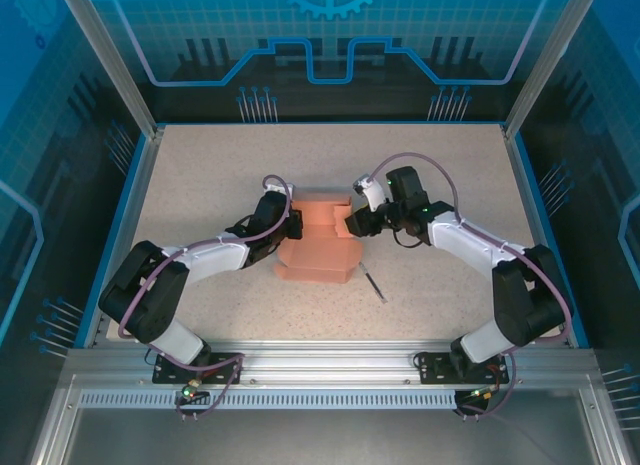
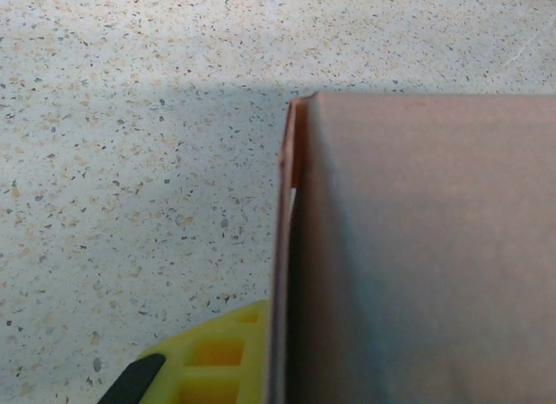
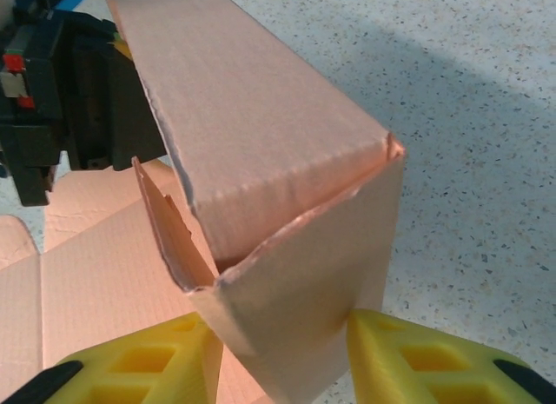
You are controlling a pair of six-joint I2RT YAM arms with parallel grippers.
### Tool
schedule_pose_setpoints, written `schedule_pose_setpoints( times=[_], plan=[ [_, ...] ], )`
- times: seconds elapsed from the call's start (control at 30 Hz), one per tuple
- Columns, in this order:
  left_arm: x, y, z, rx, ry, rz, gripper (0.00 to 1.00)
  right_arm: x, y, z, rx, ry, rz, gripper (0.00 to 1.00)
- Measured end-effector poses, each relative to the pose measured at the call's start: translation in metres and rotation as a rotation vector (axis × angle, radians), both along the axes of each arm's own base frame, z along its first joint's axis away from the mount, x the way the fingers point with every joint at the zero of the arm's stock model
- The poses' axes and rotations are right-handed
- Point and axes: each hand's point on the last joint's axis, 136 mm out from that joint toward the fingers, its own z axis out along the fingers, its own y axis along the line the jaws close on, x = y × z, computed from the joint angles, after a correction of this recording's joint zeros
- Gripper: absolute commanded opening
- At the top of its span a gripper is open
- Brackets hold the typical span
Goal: Fold the paper box
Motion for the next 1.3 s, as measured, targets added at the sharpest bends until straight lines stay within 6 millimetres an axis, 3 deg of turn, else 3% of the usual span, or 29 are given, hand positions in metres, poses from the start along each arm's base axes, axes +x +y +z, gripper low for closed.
schedule_pose_setpoints(
  times=[0.27,0.73,1.3],
  plan=[
    [0.001,0.003,-0.001,0.004,0.002,0.009,0.0,0.019,0.0,-0.006,-0.187,-0.077,-0.159,0.32],
    [0.0,-0.003,0.001,-0.007,-0.004,-0.009,0.0,0.037,-0.018,-0.017,-0.418,-0.135,-0.396,0.18],
    [0.0,-0.008,0.005,-0.02,-0.007,-0.025,0.0,0.052,-0.029,-0.022,-0.575,-0.186,-0.522,0.16]
  ],
)
